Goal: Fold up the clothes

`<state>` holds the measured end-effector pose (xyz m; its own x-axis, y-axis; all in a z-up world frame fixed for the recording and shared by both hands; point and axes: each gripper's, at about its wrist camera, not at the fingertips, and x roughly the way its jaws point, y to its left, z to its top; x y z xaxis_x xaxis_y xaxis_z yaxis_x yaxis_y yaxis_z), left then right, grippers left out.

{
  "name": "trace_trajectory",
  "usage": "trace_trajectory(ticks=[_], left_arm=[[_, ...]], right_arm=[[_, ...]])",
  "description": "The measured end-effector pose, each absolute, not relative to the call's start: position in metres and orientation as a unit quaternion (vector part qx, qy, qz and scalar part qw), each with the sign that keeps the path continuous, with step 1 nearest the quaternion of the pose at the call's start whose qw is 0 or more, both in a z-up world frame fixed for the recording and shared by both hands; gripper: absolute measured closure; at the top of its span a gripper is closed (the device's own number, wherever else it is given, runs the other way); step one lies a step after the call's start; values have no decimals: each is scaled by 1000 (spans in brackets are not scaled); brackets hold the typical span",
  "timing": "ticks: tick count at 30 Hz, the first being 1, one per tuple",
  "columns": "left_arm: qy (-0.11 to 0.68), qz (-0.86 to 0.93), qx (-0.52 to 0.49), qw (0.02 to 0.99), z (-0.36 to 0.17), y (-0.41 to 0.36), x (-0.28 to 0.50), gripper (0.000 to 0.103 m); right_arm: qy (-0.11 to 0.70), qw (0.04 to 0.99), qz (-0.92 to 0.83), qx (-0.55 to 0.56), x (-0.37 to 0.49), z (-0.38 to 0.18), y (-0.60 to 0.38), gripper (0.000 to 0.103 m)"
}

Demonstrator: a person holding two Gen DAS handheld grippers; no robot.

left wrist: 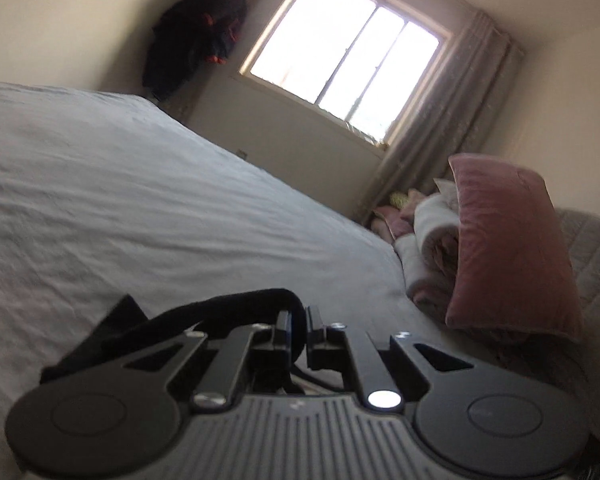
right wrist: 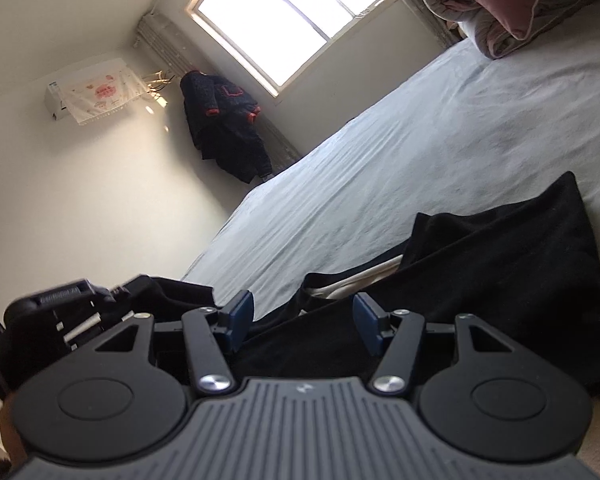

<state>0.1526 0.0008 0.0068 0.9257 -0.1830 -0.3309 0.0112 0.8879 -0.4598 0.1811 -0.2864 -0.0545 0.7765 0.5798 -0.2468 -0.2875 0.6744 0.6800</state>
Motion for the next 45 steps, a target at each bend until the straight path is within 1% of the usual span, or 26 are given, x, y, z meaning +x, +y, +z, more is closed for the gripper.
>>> trace_trajectory(ticks=[6,9,10,11,12,13,16,19,22,25,27,28,29,30,32,36,38,40,41,42,43,44,45], left_arm=[[304,-69,-194,930,-66,-16,167,96],[308,-81,-173,932,-72,-14,163,93],[310,-86,-170,931,-69,-12,161,87],[313,-93,-173,929,-65,-10,159,76],[313,-98,-174,929,-60,-8,156,70],[311,-97,-177,929,-56,-4,153,62],[308,-76,-212,924,-52,12,153,59],[305,-55,-246,918,-48,28,153,53],[298,-31,-296,907,-53,43,160,53],[276,-2,-342,898,-66,51,170,59],[261,13,-354,898,-70,50,173,71],[255,15,-352,901,-70,47,175,80],[249,14,-349,903,-69,44,177,84],[247,5,-342,907,-68,39,180,85],[245,-22,-317,916,-63,28,185,91],[251,-120,-274,921,-52,0,188,92],[259,-179,-256,914,-49,-13,189,92],[292,-245,-236,894,-51,-29,190,91],[311,-275,-223,882,-53,-36,188,87],[320,-291,-204,878,-54,-43,182,84],[324,-301,-184,878,-55,-48,177,78],[327,-306,-168,878,-56,-52,173,66],[330,-310,-154,878,-56,-54,170,61]], right_arm=[[235,886,243,316,183,-57,-284,43],[236,887,244,314,183,-57,-284,43],[236,886,244,314,184,-57,-284,43],[237,886,245,315,184,-58,-284,43],[238,885,247,315,184,-58,-283,43],[240,885,248,314,184,-58,-283,43],[241,884,252,311,184,-58,-280,43],[239,884,254,312,183,-57,-280,43],[236,883,255,316,182,-57,-281,43],[237,879,256,325,183,-58,-283,43],[238,877,256,330,183,-59,-284,43],[239,875,257,334,184,-59,-285,43],[241,873,257,338,185,-60,-285,43],[243,871,257,341,185,-62,-286,43],[250,866,255,349,187,-65,-288,43],[258,850,254,383,190,-71,-298,43],[255,834,258,417,191,-74,-306,43],[253,813,262,453,192,-79,-314,43],[254,804,263,469,192,-81,-318,43],[257,798,262,478,192,-84,-320,43],[261,795,259,482,192,-85,-321,43],[265,794,255,484,192,-86,-321,43],[269,795,252,482,192,-87,-321,43]])
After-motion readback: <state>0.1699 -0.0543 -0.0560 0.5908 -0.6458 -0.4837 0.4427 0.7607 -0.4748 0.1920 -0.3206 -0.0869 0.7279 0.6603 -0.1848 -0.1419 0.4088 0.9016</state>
